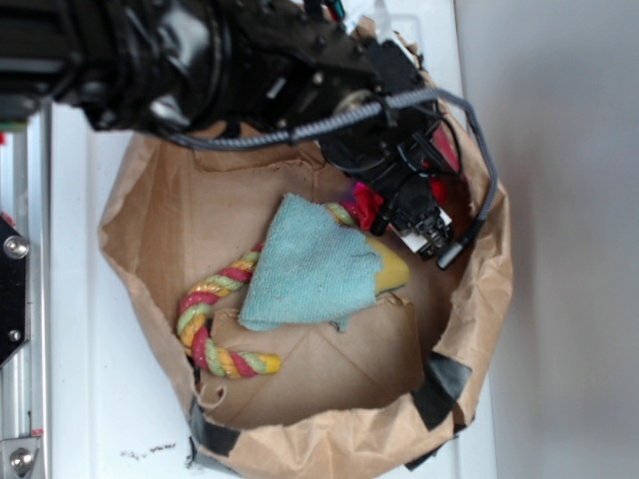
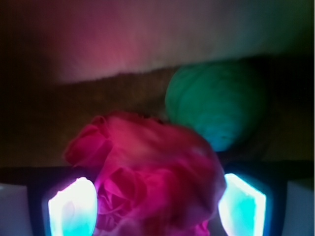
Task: Grab the red paper.
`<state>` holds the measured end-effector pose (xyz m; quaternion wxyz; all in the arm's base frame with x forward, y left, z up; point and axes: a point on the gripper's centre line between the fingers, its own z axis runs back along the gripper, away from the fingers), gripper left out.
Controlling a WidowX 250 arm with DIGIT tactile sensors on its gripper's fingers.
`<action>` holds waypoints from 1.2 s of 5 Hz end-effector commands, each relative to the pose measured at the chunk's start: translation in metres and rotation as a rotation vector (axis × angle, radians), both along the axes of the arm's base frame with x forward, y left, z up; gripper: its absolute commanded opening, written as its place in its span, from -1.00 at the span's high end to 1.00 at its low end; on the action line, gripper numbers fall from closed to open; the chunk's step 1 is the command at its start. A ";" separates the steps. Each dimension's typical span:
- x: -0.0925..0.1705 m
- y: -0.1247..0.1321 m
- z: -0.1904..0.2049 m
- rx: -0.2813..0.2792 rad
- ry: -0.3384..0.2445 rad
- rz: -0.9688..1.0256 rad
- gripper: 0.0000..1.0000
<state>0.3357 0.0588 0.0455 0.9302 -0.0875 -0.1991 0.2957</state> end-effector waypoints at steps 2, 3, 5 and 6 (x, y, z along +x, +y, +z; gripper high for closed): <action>-0.008 -0.002 0.007 -0.003 0.013 -0.039 1.00; -0.008 0.003 0.013 0.000 0.019 -0.047 1.00; -0.015 0.017 0.048 0.030 -0.001 -0.182 1.00; -0.027 0.029 0.073 0.037 0.002 -0.363 1.00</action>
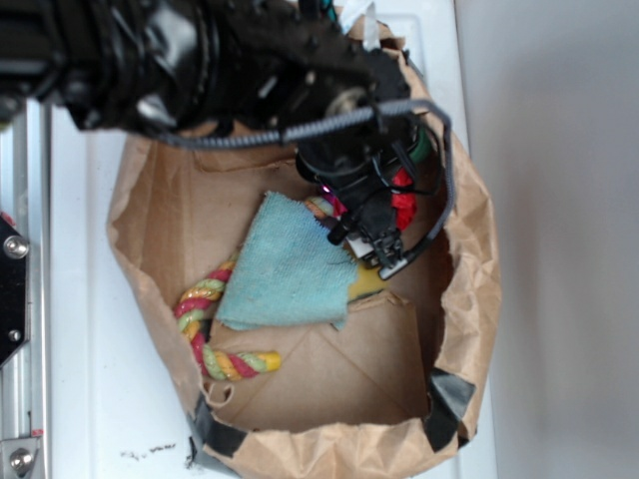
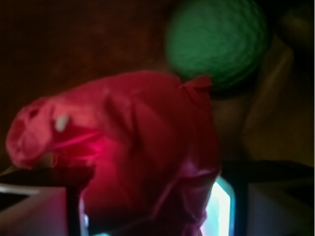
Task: Grab the red paper.
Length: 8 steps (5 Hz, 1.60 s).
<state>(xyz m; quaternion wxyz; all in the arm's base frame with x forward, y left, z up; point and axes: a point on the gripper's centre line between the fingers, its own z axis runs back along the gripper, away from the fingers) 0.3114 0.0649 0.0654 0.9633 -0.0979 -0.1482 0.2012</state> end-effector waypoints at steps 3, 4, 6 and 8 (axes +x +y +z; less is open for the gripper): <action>-0.031 -0.023 0.107 0.165 -0.036 -0.370 1.00; -0.039 -0.041 0.116 0.249 -0.024 -0.391 1.00; -0.048 -0.046 0.127 0.332 0.086 -0.380 1.00; -0.049 -0.036 0.125 0.370 0.122 -0.348 1.00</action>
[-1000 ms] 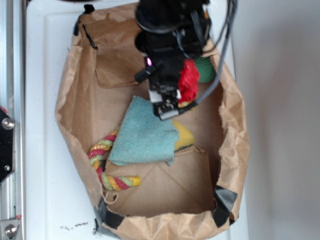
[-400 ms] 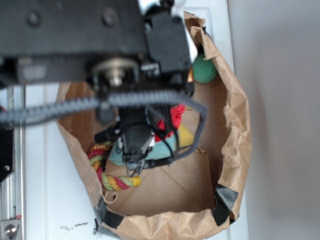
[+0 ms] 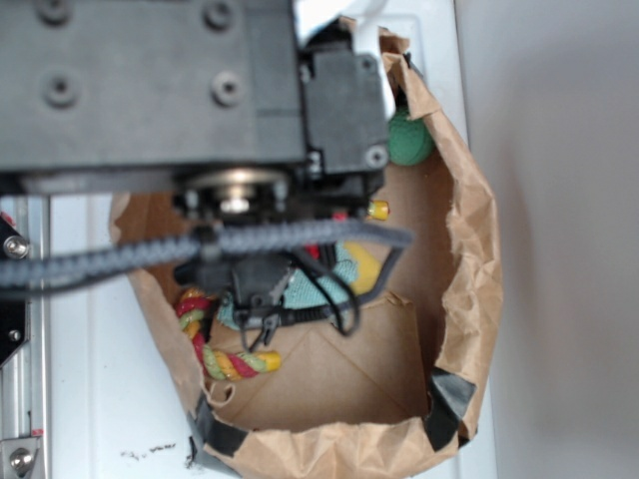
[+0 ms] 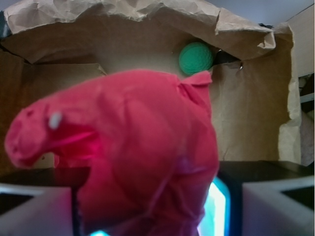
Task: Grab the red paper.
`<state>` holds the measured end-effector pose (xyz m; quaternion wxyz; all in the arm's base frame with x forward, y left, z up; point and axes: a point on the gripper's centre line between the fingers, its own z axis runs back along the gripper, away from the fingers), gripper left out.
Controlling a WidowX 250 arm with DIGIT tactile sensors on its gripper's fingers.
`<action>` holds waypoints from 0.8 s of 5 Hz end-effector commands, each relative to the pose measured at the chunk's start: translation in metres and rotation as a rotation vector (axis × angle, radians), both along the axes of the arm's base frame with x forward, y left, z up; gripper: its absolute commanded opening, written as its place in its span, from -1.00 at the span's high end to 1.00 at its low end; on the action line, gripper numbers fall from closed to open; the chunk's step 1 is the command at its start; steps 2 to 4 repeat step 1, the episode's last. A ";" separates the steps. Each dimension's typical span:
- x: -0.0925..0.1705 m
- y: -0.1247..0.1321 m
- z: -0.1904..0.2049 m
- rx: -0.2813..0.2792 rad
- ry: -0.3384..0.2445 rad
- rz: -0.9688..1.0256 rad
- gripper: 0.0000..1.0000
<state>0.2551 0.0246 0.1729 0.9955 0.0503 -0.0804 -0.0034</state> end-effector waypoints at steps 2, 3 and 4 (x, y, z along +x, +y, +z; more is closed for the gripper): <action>0.009 0.005 0.016 0.032 -0.069 0.030 1.00; 0.009 0.005 0.016 0.032 -0.069 0.030 1.00; 0.009 0.005 0.016 0.032 -0.069 0.030 1.00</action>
